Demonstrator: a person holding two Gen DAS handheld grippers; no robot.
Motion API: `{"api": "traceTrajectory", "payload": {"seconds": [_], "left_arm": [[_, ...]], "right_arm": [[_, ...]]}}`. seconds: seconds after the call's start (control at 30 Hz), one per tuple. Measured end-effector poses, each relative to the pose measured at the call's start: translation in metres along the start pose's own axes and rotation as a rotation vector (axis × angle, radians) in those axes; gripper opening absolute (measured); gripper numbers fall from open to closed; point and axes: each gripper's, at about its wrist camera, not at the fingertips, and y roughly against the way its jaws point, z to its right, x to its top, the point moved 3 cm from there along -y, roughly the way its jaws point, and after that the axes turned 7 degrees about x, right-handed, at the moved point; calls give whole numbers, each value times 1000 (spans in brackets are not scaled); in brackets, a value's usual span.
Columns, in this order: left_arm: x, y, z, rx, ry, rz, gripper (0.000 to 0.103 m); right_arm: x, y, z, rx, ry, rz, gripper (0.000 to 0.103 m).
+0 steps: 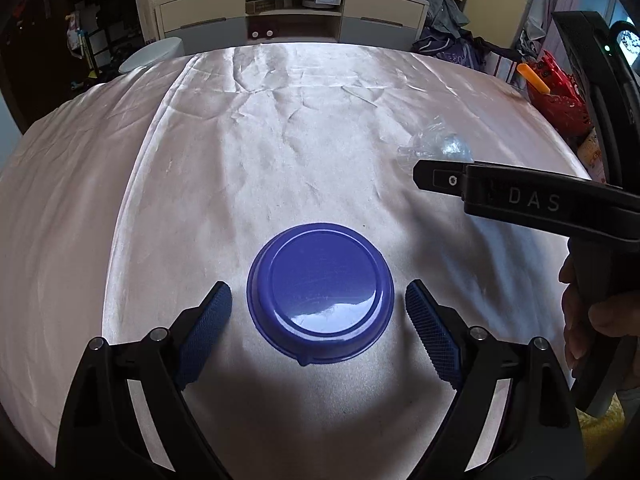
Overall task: Collect trash
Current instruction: 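Grasp the purple lid with the left tool while the right tool grasps the clear bag, then lower the purple lid and clear bag into the grey bin, opening both tools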
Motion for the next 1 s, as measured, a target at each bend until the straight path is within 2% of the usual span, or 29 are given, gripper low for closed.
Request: {"api": "traceTrajectory", "payload": {"seconds": [0.2,0.23,0.33,0.43,0.77,1.0], "left_arm": [[4,-4,6,56,-58,27,80],[4,-4,6,54,-59,32,78],[5,-3,4,53,-54,37,73],[4,-2,4,53,-63,42,73],[-17,22,3,-3,-24,22,72],[-54,59,8,-47,-10,43,72]], "right_arm": [[8,-9,-6,-32,63,11,69],[8,-10,-8,-43,82,12,65],[8,-10,-9,-70,105,26,41],[6,-7,-5,-74,110,26,34],[-16,29,-1,-25,68,33,32],[-57,75,-19,40,60,52,32]]}}
